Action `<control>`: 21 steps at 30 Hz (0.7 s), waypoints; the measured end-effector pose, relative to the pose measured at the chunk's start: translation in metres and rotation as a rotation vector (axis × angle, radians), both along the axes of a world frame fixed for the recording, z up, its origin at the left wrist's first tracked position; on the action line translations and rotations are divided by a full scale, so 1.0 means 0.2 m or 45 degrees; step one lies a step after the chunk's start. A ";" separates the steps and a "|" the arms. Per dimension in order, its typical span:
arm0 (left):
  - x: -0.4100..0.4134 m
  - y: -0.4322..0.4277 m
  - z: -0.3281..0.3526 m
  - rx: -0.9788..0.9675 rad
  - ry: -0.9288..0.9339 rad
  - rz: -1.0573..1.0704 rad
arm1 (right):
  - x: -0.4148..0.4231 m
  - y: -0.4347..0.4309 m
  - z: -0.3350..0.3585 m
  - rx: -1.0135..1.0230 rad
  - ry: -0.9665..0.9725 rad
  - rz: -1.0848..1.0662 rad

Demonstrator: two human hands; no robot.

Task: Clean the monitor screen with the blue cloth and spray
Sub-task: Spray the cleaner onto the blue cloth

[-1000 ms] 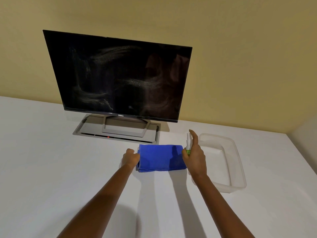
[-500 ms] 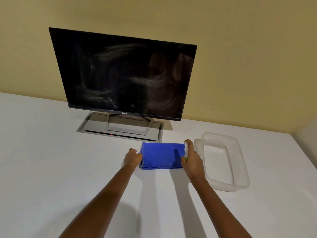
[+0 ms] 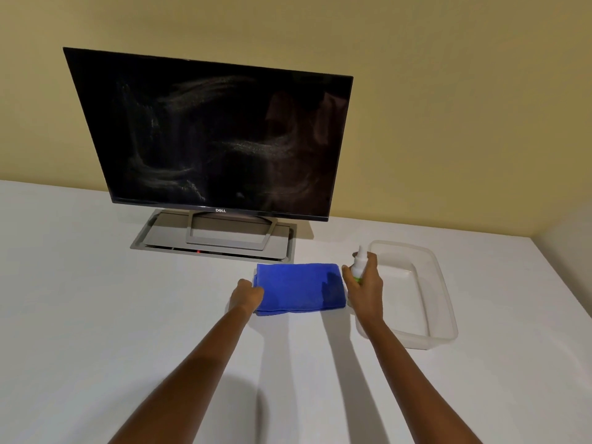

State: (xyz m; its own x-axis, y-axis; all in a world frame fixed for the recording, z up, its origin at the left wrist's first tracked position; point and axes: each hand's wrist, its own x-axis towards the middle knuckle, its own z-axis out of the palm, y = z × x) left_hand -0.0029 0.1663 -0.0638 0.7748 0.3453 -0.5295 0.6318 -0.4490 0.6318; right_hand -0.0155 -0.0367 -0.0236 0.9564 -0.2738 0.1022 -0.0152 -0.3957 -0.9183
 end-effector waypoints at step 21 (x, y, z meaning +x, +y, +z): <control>0.01 -0.07 -0.07 0.027 0.067 0.064 | -0.08 0.01 -0.24 0.246 0.129 -0.037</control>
